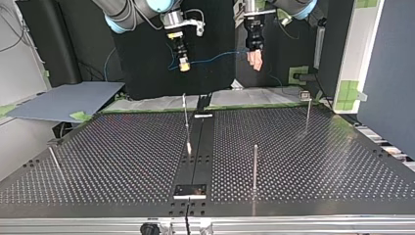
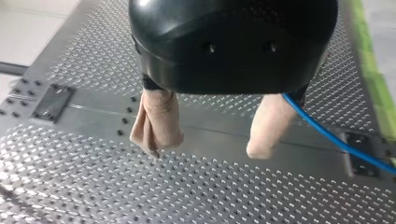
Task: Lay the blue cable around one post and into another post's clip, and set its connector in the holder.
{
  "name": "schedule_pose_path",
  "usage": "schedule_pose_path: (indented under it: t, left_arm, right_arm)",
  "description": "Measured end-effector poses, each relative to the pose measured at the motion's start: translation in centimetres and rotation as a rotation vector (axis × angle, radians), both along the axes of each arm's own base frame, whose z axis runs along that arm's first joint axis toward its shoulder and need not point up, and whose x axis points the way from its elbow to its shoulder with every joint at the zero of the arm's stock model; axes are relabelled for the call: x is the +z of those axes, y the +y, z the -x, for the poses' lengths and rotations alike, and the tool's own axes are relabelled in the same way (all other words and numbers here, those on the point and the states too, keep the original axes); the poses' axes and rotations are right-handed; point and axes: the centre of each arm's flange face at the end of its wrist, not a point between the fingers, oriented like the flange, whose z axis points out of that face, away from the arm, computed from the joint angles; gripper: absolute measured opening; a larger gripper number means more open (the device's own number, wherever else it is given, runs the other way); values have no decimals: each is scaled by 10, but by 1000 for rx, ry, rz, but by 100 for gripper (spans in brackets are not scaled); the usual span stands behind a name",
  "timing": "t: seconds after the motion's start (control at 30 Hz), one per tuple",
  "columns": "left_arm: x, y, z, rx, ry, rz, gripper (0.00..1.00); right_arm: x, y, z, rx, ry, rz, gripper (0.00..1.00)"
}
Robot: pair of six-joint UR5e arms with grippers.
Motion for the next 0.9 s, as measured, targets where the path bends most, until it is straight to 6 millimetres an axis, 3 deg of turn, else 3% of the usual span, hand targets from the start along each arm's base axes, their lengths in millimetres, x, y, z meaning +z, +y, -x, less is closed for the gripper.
schedule_pose_path:
  t: [0.5,0.9]
  left_arm:
    - [74,-7,-37,80,-109,135,100]
    - [160,-14,-61,86,-215,214,100]
  right_arm:
    - [102,-43,-10,-53,-111,69,0]
    - [209,-57,-15,-56,-161,172,0]
